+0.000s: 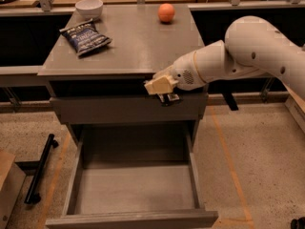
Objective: Place rxbar chocolate into middle drawer
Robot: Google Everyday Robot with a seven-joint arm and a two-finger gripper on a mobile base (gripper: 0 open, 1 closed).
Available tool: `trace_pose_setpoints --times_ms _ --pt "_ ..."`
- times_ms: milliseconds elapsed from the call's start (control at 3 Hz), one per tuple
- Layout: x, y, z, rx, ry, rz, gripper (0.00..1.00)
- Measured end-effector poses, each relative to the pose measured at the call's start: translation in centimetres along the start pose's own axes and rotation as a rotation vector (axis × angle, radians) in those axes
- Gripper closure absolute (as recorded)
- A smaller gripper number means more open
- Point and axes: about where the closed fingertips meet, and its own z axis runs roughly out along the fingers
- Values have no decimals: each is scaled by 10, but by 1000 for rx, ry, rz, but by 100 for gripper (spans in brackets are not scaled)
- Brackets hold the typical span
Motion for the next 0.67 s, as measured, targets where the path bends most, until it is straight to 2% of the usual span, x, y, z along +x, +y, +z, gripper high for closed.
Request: trace_pose_setpoints --times_ms 333,667 --pt "-1 0 -1 1 -2 -1 100" --pt "-1 5 10 -41 -26 -30 100"
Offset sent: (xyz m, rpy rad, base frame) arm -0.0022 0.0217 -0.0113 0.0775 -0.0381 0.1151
